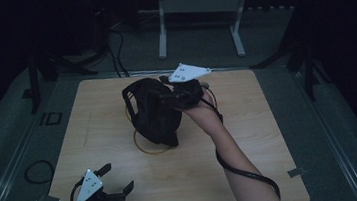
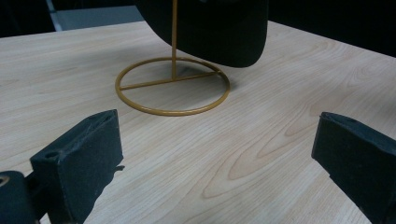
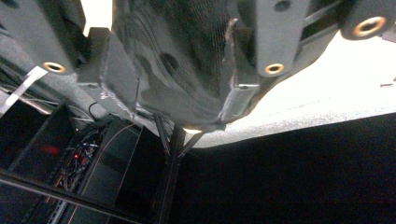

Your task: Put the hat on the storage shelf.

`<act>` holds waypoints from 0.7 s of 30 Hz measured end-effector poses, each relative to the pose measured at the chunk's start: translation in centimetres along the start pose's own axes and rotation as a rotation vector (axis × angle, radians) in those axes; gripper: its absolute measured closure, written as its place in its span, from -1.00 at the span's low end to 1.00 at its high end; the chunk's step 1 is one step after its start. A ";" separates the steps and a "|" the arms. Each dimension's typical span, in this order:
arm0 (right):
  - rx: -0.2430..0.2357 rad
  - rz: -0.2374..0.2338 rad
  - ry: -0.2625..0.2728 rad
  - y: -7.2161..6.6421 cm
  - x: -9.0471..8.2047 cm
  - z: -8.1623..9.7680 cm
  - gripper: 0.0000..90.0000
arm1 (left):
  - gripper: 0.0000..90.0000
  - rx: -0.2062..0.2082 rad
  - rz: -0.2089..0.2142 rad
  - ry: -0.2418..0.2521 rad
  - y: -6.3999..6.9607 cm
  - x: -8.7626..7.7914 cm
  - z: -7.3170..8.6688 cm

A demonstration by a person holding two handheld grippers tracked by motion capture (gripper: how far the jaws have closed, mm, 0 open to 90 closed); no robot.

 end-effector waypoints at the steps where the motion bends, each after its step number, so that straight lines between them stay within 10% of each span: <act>1: 0.007 -0.001 -0.002 0.1 -0.1 0.2 -0.07 | -0.95 -0.001 0.000 0.001 0.0 0.0 0.0; 21: 0.096 -0.038 0.036 0.6 -3.6 4.0 -0.69 | -0.95 0.000 -0.007 -0.006 0.0 0.1 0.1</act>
Point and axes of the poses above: each handheld gripper's, and its own axes: x roughly forward along the jaws, z roughly out of its underside, y roughly to its right, the point moved 5 cm from there along x, roughly forward along the jaws, and after that the axes turned 15 degrees about -z, right-handed, at the moved point
